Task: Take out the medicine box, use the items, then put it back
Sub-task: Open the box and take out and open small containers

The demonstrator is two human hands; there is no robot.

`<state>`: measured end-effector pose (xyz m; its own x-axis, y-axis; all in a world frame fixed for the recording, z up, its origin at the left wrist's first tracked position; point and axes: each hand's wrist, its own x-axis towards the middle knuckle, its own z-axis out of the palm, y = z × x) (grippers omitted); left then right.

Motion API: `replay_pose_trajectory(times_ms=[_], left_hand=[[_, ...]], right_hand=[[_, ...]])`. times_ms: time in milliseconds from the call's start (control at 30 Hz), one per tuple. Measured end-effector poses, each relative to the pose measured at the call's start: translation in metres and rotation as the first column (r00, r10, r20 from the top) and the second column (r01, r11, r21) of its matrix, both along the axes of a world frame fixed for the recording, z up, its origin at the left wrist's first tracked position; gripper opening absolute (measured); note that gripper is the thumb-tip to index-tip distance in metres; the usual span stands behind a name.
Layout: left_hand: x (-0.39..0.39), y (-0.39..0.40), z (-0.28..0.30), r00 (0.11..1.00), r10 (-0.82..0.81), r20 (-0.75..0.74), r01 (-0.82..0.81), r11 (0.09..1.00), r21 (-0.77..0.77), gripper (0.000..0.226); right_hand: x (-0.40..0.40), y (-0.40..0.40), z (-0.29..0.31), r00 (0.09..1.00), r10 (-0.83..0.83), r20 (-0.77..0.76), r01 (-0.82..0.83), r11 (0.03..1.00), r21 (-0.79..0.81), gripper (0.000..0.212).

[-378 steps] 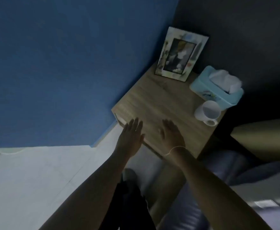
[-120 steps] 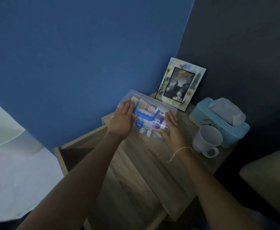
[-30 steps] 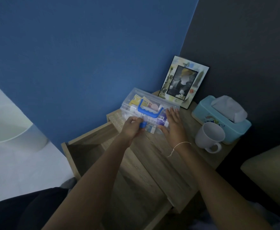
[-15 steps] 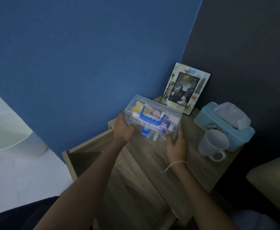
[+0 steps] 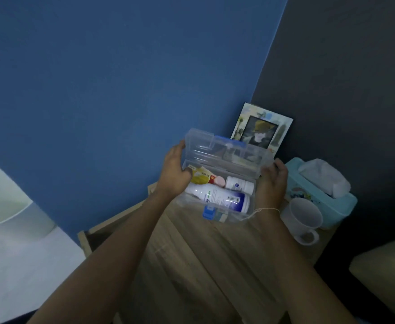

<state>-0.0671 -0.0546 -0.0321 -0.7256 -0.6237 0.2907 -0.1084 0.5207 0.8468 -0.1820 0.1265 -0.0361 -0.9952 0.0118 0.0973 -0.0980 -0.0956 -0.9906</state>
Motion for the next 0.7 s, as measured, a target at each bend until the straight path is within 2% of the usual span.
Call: replay_pose_trajectory(times_ms=[100,200,267,333,433,600,700], left_hand=[[-0.014,-0.012,-0.004,0.989,-0.078,0.128,0.075,0.997,0.029,0.079],[-0.023,-0.022,-0.013,0.948,-0.153,0.28,0.12,0.984,0.13,0.079],[-0.026,-0.025,-0.023,0.914,-0.181,0.364,0.122,0.976,0.18,0.071],[-0.026,-0.022,-0.033,0.897,-0.189,0.399,0.12,0.974,0.192,0.063],[-0.027,-0.017,-0.045,0.918,-0.168,0.358,0.115,0.979,0.166,0.058],[-0.031,-0.015,-0.05,0.889,-0.146,0.433,0.154,0.988,0.016,0.056],[-0.032,-0.014,-0.051,0.88,-0.132,0.456,0.152,0.988,-0.009,0.056]], right_hand=[[-0.005,-0.006,-0.006,0.992,0.119,-0.034,-0.111,0.978,0.174,0.056],[-0.006,-0.007,-0.019,0.968,0.25,-0.005,-0.226,0.882,0.414,0.071],[-0.006,-0.007,-0.029,0.958,0.284,0.048,-0.27,0.825,0.496,0.076],[-0.006,-0.008,-0.035,0.954,0.284,0.094,-0.289,0.795,0.534,0.078],[-0.008,-0.012,-0.038,0.955,0.281,0.098,-0.286,0.775,0.563,0.079],[-0.01,-0.009,-0.039,0.951,0.293,0.103,-0.299,0.772,0.562,0.078],[-0.012,-0.008,-0.04,0.951,0.293,0.103,-0.3,0.78,0.549,0.078]])
